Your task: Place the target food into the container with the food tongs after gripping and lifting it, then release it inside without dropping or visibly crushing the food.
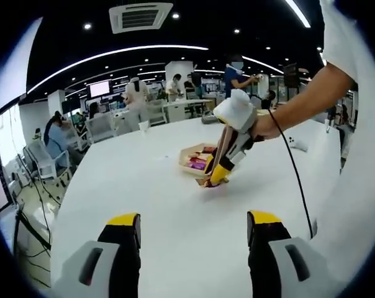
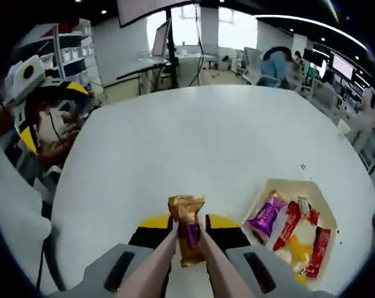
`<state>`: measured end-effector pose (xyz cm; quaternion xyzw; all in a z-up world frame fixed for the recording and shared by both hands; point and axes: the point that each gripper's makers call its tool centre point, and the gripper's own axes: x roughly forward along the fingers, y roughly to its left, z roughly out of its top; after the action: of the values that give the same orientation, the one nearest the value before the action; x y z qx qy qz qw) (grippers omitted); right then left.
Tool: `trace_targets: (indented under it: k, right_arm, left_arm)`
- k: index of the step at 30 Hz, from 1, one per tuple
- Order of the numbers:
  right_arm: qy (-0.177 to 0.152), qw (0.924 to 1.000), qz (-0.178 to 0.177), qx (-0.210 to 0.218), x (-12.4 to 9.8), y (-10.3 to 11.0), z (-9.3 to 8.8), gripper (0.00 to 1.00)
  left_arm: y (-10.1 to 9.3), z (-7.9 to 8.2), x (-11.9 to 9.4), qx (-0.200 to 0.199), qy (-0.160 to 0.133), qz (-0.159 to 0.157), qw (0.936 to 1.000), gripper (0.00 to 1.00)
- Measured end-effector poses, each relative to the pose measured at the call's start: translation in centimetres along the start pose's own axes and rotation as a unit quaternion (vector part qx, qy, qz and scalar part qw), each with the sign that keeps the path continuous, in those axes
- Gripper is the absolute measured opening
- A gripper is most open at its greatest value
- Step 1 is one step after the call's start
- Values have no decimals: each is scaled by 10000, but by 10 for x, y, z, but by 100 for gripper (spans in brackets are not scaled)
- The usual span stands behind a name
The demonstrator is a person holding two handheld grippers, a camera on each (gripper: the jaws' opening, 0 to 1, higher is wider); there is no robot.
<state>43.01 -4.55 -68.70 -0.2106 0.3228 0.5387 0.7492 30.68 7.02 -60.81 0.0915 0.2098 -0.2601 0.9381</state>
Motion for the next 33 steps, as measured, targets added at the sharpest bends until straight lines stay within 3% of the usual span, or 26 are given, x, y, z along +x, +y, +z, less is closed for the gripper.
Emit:
trace_targets:
  k: [3,7,9,12,15,21,23,26,32,33]
  right_arm:
    - [-220,9993,-243,185,-15,-3,5,19]
    - [-731,9918,-741,739,-45,-13,11,19]
    - [-822,9892,-855,861,-53,-15,9,19]
    - [-1111,9767,-1214,1378,-76,-19,0,19]
    - [-1291,9656,-1496,1688,-96,-19,-7,19]
    - [-1581,9488,-2003,1864,-130,-15,-13,20]
    - [-1786,9353,-2272,2042,-148,-13,-16,20]
    - [-1896,9235,-2491,2219,-163,-9,-20,20]
    - [-1981,9064,-2813,2452,-185,3,-32,20]
    - [-2055,8976,-2926,2578,-192,5,-37,20]
  left_arm:
    - [0,5,2,110,-8,-114,9999,71]
    - [-3,14,5,296,-40,-370,9989,73]
    - [-5,16,7,404,-46,-494,9979,75]
    - [-3,18,9,582,46,-643,9962,79]
    - [0,27,10,654,-69,-796,9947,82]
    - [1,35,18,872,-206,-1052,9904,94]
    - [2,39,20,910,-246,-1090,9896,95]
    - [0,46,21,864,-433,-1167,9885,99]
    - [-10,40,37,922,-354,-1494,9838,99]
    - [-14,40,40,945,-373,-1554,9826,99]
